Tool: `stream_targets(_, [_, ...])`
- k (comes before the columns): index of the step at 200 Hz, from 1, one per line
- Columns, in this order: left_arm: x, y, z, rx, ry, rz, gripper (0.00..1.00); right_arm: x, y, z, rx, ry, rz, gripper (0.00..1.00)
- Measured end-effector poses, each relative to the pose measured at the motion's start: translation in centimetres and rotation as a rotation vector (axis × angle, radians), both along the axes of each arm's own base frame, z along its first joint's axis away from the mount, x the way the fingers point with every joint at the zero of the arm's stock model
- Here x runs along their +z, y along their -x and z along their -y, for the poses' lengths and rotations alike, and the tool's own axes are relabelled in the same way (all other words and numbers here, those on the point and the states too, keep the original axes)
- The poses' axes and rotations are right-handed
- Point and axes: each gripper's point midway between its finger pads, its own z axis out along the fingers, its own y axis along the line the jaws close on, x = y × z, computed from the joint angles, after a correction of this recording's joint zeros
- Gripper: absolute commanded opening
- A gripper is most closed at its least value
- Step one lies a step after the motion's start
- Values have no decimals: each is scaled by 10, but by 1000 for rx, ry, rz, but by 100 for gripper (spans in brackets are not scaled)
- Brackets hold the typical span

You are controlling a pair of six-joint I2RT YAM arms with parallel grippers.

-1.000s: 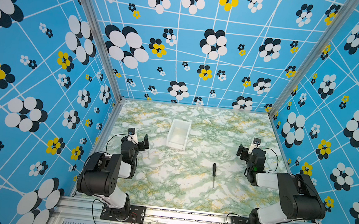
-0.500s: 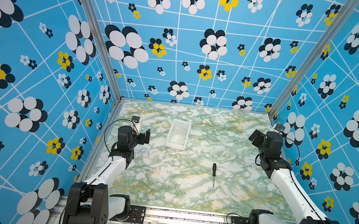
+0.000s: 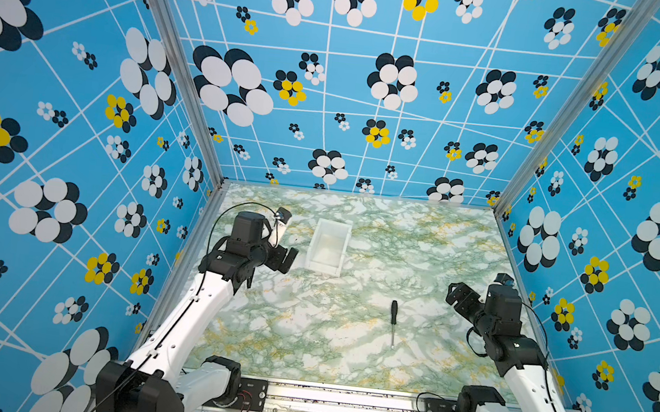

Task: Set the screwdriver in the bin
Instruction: 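Raise both arms and move the right gripper above the black screwdriver, then lower the right gripper and close it on the screwdriver's black handle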

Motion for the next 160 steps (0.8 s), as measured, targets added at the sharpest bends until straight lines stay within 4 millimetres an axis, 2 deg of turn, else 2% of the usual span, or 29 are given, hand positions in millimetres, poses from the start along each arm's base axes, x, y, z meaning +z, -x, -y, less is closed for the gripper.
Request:
stream_targets(23, [-16,21,21,-98,-47,-88,99,-7,12,-15,53,-21,-45,83])
stream_targets(59, [-31,43,30,-169,-77,-173,99,-27,28,-39,145,-22,-162,77])
stream_targets(108, [-37,52,35,-193,-45,-208,100,-33,34,-72,276,48,-267,68])
stream_targets(160, [-32,54,35,-192,-33,-194,99,-49,26,-101,363,130,-373,69])
